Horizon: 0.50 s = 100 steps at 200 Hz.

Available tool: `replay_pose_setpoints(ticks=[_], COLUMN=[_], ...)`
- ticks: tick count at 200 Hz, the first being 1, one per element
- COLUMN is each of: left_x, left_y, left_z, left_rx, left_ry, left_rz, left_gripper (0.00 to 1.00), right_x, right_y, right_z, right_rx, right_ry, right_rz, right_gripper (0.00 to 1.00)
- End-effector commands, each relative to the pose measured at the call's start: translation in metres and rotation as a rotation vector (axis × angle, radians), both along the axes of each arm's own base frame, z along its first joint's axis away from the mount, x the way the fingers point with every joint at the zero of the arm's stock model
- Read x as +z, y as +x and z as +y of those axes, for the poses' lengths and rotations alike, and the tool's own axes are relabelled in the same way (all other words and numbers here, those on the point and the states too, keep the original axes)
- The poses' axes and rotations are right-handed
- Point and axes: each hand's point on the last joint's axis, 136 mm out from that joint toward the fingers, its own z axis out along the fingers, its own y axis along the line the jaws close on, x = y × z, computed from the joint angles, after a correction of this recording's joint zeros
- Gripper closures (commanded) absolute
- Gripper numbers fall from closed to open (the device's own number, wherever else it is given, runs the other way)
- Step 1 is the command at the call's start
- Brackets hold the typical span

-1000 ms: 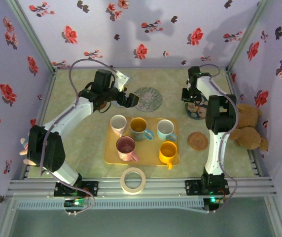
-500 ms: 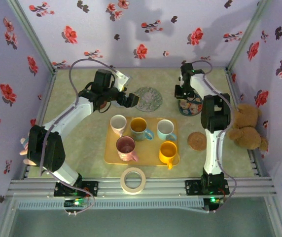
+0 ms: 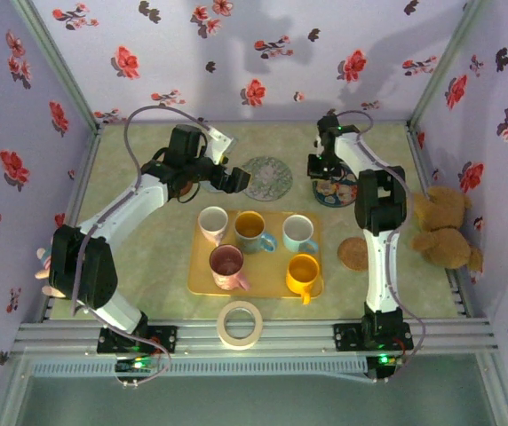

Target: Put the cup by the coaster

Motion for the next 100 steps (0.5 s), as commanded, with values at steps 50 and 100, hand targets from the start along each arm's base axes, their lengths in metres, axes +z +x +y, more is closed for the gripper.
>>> replay_pose_setpoints(ticks=[50, 100], left_x=[-0.004, -0.005], left_y=[0.006, 0.006], left_z=[0.003, 0.003], left_rx=[0.008, 0.009], left_ry=[0.017, 0.019], left_rz=[-0.002, 0.002], left_gripper=[0.0, 0.01], right_x=[-0.005, -0.006], right_y=[0.0, 0.002], right_z=[0.021, 0.027], right_rx=[0.021, 0.026], right_ry=[0.046, 0.06], right_rz=[0.034, 0.036], right_gripper=[0.99, 0.98])
